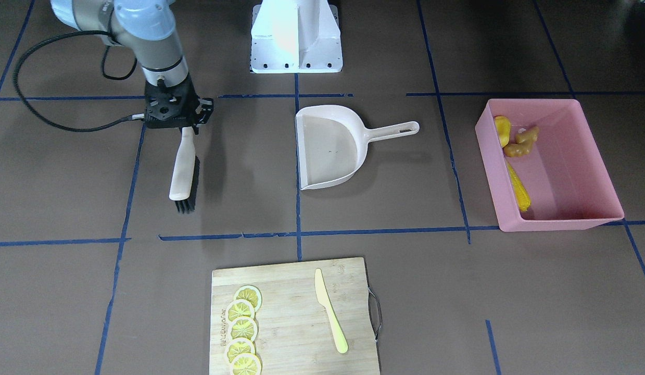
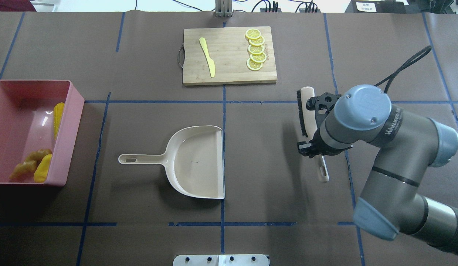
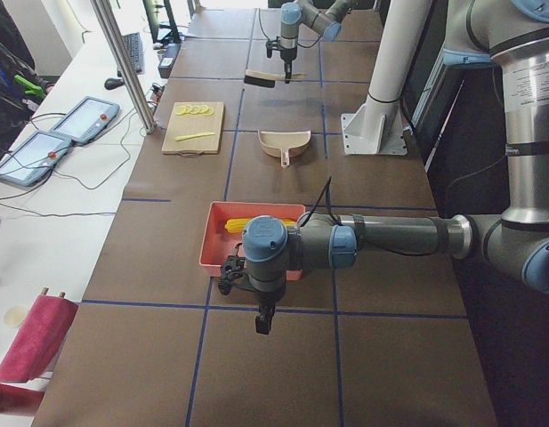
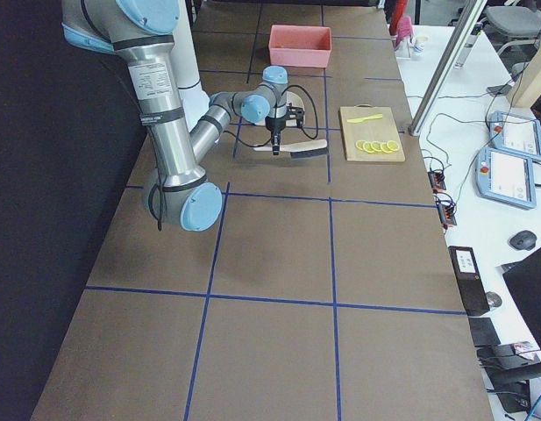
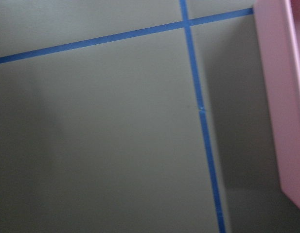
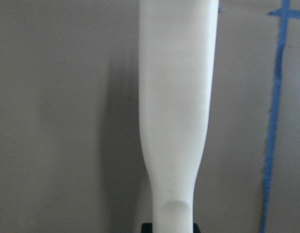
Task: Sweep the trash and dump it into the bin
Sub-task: 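Carry the brush back and lay it down with the right gripper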
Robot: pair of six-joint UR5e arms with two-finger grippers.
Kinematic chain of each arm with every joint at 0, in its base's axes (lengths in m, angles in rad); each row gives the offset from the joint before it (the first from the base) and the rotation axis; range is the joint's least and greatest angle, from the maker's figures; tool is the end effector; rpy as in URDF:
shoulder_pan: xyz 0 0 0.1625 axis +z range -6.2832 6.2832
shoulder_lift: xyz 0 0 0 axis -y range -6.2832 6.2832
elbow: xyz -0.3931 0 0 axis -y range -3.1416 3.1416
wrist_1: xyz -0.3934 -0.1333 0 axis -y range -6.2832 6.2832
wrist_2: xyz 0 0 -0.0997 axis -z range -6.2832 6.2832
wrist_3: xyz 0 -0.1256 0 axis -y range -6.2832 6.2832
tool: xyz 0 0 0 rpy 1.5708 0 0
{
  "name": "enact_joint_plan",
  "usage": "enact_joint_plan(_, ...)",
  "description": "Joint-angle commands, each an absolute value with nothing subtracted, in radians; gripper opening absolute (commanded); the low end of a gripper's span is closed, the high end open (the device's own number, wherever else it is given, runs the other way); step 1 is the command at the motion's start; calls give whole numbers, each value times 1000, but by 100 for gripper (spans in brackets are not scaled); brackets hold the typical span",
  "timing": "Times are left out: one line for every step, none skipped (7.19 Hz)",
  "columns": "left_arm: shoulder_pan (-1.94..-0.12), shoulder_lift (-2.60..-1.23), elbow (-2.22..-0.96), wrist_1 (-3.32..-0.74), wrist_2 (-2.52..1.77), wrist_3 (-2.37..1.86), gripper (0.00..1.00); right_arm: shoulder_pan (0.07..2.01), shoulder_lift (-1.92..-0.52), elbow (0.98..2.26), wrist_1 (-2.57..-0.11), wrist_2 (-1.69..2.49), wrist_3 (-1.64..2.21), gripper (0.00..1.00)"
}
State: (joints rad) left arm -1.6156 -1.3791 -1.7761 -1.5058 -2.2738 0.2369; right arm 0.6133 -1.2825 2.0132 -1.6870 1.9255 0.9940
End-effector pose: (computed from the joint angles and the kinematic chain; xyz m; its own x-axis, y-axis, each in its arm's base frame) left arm -0.0705 -0.4104 0.6439 0.7499 0.1687 -0.6397 -0.1350 0.9856 0.1016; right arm -0.4015 -0.3923 0.3156 0.7651 -0.0869 0.6380 0.0492 0.9959 0.0766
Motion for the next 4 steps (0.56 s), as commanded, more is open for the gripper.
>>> enact_joint_plan(-1615, -1378, -1778, -1511, -2266, 236, 100, 780, -1406, 2019, -1686, 2001, 762, 0)
enact_joint_plan(-1615, -1378, -1779, -1514, -2266, 238, 100, 851, -1487, 2032, -1663, 2044, 662, 0)
enact_joint_plan(-1615, -1378, -1779, -1514, -2266, 238, 100, 911, -1612, 2025, -1528, 2081, 605, 0)
enact_joint_plan(-1615, -1378, -1779, -1514, -2266, 239, 100, 958, -1728, 1991, -1388, 2127, 576, 0)
